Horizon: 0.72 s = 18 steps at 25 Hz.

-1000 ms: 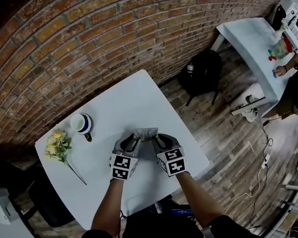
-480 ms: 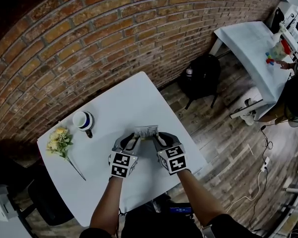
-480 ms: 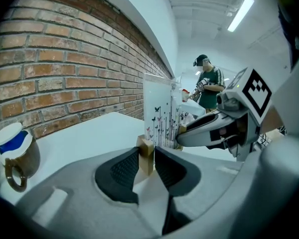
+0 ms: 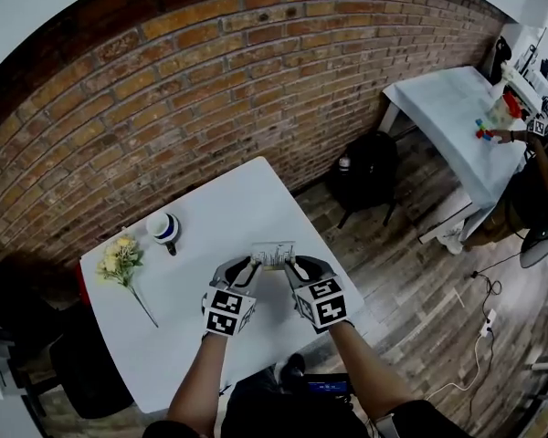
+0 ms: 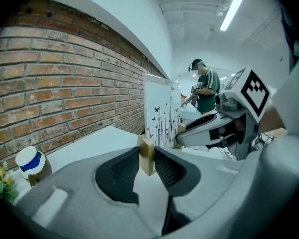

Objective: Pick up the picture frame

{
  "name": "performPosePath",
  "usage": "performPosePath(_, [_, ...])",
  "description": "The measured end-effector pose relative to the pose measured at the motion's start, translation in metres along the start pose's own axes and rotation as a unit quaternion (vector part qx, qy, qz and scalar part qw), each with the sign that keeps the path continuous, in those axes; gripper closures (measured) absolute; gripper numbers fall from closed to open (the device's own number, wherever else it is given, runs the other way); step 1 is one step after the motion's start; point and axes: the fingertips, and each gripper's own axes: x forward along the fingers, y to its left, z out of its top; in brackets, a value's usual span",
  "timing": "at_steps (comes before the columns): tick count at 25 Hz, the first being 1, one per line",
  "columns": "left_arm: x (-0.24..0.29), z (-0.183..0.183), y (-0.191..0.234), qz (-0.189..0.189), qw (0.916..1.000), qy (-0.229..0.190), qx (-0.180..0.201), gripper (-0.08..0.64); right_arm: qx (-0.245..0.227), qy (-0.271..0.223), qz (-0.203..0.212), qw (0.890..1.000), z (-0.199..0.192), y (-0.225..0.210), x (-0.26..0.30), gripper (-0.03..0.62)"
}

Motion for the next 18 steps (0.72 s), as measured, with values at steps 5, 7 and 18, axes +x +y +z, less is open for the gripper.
performPosePath(5, [-0.024,0.009,-0.029,0.004,0.9999,-0.014,0.003,0.456,-0.005,-0.017,-0.001,1.0,-0.001,0.009,-0.038,0.495])
performPosePath(7, [-0.032,0.007,-0.04,0.005,0.9999,-0.015,0.003,0.456,-0.005,-0.018,0.0,1.0,-0.006,0.012,-0.05,0.496])
performPosePath(18, [-0.054,-0.003,-0.074,0.011,0.9998,-0.015,0.002,0.456,-0.005,-0.014,0.005,1.0,-0.031,0.023,-0.083,0.497])
